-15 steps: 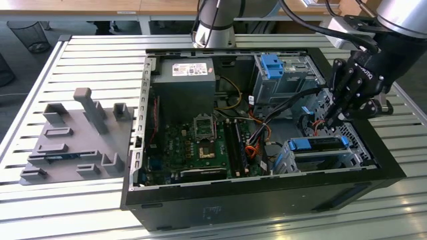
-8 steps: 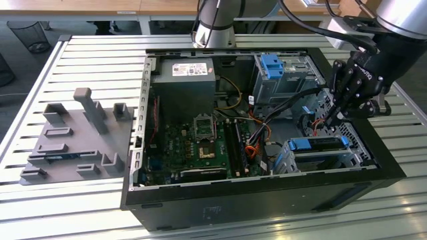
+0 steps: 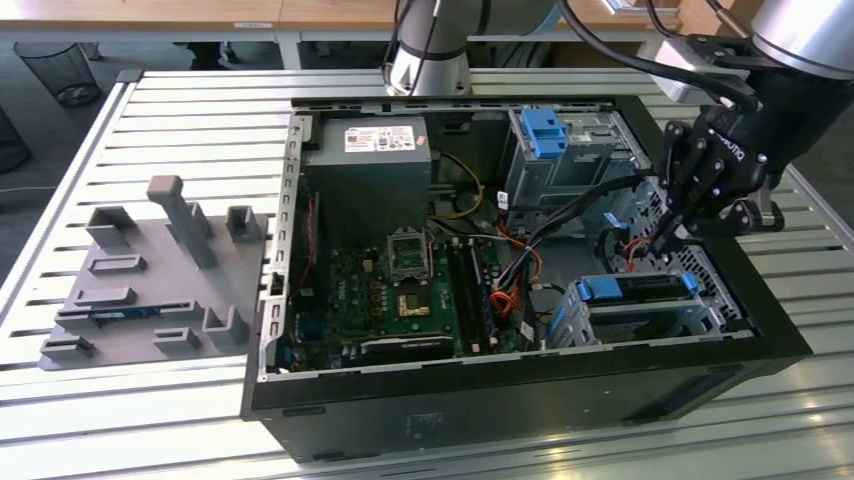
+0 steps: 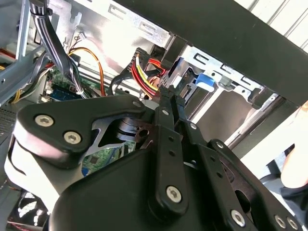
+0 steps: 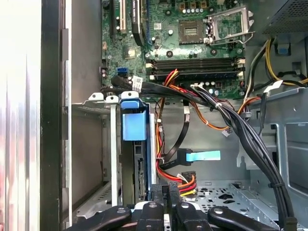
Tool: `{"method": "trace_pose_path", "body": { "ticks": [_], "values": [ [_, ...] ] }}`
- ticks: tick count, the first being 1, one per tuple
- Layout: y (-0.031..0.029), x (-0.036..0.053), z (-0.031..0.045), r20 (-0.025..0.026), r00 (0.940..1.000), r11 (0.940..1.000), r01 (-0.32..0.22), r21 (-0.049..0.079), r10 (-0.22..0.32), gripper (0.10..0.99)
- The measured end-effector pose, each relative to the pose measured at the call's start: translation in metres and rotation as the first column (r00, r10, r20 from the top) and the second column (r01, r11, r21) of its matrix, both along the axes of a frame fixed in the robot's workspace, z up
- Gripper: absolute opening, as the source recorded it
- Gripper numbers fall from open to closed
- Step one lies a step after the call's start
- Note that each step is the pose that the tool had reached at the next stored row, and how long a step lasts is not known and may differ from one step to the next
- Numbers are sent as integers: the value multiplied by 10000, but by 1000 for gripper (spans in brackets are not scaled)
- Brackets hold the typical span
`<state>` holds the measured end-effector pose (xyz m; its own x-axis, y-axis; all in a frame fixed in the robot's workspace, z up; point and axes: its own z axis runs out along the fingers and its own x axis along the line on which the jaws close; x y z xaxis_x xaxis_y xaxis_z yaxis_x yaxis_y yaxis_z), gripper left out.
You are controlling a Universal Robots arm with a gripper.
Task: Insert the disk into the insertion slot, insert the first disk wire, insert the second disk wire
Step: 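Insert the first disk wire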
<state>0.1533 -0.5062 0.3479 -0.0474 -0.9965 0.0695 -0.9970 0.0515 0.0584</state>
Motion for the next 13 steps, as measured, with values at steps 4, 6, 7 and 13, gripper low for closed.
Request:
{"method": "trace_pose_path", "body": {
  "ticks": [4, 6, 7, 13],
  "values": [
    [-15, -46, -11, 212, 9998, 10000, -4, 4, 4, 165],
    [-39, -63, -16, 238, 9997, 10000, -5, 5, 5, 165],
    [-53, -68, -19, 242, 9997, 10000, -4, 7, 4, 165],
    [-102, -73, -50, 248, 9997, 10000, -9, 14, 8, 165]
  ]
}}
